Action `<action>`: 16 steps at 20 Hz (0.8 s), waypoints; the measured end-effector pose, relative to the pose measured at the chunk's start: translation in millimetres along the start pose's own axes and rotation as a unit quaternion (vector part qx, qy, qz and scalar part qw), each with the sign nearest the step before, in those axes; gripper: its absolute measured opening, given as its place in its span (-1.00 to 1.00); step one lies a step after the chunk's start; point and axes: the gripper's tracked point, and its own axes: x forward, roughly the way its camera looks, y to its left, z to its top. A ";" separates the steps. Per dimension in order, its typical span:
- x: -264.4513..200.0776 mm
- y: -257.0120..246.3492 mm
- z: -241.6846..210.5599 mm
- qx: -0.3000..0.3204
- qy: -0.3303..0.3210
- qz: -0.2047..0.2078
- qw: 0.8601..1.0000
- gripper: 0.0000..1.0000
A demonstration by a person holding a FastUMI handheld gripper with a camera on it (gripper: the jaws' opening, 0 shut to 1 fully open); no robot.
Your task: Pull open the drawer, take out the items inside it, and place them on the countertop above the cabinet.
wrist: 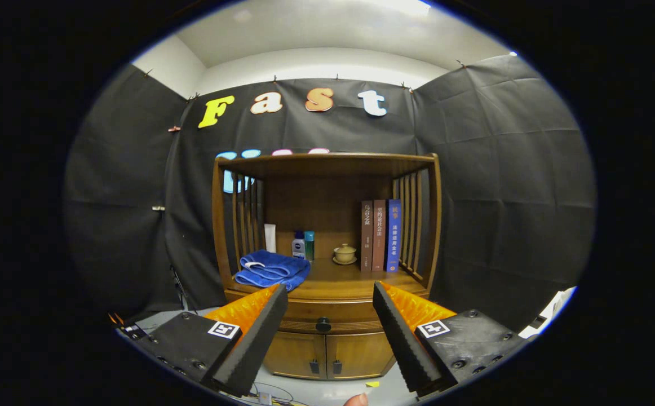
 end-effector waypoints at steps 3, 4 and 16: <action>35.5 11.8 -51.9 0.016 0.028 0.012 0.999 0.98; 48.2 14.2 -68.8 0.026 0.035 0.014 0.999 0.98; 172.4 14.2 -212.1 0.045 0.098 0.007 0.994 1.00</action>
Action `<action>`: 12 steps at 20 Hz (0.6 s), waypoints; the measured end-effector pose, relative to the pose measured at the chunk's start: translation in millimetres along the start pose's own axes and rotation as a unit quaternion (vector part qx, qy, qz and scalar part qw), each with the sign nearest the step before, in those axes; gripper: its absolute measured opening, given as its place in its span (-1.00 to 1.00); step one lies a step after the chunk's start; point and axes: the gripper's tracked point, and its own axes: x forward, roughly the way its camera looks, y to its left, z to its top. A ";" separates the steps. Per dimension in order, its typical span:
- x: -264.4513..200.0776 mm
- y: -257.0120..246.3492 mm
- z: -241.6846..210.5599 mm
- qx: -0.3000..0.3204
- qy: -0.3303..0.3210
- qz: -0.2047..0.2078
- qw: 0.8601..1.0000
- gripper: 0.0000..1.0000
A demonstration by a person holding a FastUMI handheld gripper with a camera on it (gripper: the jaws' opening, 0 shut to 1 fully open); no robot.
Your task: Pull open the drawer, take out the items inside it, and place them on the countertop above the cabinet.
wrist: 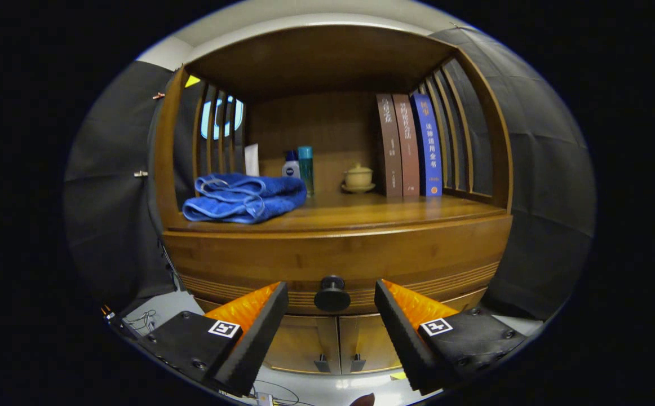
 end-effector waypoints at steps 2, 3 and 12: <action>19.0 0.3 -12.0 0.000 0.013 -0.004 1.000 0.98; 23.5 -0.8 -17.0 0.000 0.019 -0.008 1.000 0.88; 42.1 -4.3 -24.0 -0.004 0.034 -0.011 0.999 -0.13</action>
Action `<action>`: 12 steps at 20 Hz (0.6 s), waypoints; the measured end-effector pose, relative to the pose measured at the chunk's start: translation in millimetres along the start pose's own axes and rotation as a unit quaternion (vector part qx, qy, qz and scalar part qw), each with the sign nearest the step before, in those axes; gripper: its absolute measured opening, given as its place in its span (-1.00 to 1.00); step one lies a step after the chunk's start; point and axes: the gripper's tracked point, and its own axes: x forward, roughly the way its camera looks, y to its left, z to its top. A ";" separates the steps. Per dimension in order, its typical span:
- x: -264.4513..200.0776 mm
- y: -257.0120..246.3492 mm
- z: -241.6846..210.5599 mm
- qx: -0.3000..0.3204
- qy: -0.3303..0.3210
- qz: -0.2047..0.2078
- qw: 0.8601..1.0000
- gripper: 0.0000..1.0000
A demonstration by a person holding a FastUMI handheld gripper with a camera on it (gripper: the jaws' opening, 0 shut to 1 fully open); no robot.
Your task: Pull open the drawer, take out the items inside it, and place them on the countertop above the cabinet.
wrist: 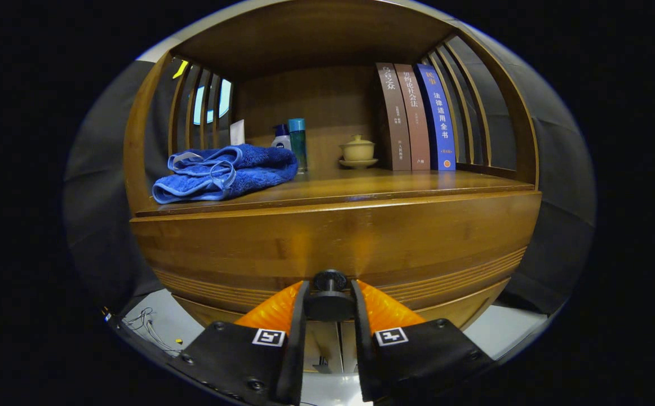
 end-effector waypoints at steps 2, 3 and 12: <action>-5.4 -0.8 -0.8 -0.003 0.005 -0.001 1.000 -0.28; -10.8 -0.5 -1.5 -0.002 0.004 -0.001 1.000 -0.29; -97.3 -3.6 -22.2 0.019 -0.007 0.006 1.000 -0.30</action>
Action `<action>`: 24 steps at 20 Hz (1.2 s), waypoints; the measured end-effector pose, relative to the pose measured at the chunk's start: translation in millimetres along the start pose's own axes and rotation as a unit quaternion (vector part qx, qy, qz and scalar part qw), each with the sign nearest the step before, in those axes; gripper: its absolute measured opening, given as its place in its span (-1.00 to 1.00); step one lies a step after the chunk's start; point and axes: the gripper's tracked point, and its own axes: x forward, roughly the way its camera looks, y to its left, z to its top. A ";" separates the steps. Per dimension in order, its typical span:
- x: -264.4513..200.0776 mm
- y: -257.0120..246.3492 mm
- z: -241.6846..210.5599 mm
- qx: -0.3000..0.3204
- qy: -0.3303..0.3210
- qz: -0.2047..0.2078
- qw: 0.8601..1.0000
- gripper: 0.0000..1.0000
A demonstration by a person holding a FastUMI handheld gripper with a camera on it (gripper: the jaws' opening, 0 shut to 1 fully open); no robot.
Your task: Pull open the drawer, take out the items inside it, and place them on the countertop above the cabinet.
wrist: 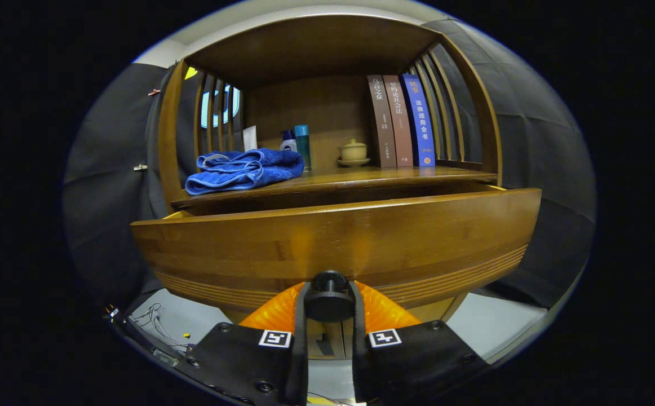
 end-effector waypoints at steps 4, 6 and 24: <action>-31.8 0.2 -8.6 -0.001 0.005 0.001 1.000 -0.30; -44.6 -0.3 -12.1 0.001 0.005 0.000 1.000 -0.30; -117.3 -22.7 51.5 -0.029 0.096 0.023 0.995 0.99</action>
